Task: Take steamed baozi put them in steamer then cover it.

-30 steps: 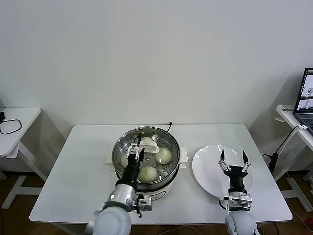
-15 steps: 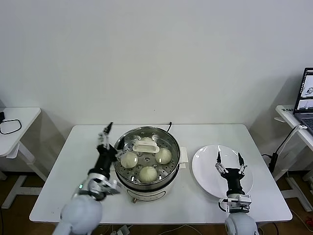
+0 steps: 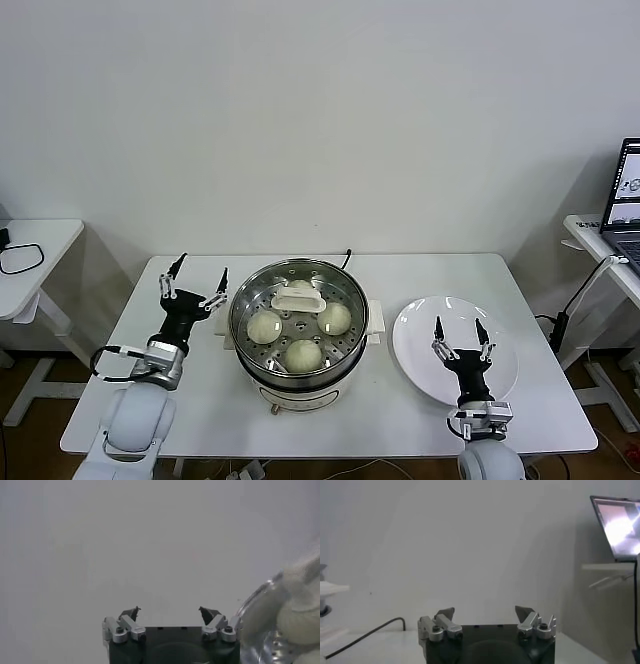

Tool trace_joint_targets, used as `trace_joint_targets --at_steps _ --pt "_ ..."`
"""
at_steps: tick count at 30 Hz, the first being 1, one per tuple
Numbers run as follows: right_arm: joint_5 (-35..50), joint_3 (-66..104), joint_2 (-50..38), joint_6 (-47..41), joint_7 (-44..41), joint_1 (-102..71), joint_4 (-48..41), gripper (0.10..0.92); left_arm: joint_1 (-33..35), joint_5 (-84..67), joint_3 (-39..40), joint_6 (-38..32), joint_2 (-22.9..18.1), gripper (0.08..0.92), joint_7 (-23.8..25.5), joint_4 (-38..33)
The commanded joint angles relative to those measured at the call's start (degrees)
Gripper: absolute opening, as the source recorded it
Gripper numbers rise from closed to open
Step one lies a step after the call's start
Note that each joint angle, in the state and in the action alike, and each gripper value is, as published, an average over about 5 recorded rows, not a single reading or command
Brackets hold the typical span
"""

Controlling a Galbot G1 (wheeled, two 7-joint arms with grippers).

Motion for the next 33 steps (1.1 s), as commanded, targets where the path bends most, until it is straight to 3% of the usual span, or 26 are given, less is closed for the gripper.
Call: trace_joint_targets --at_steps 1,33 --pt "0.9 -0.2 -0.1 -0.1 -0.9 -1.2 0.4 0.823 0.6 -14.1 -3.7 -5.8 -1.2 0.823 0.2 5.5" --pt "-2.5 0.3 0.4 -2.2 1.3 -2.3 1.9 0.823 2.2 -10.6 -5.6 -8.9 -0.9 0.823 0.6 7.7"
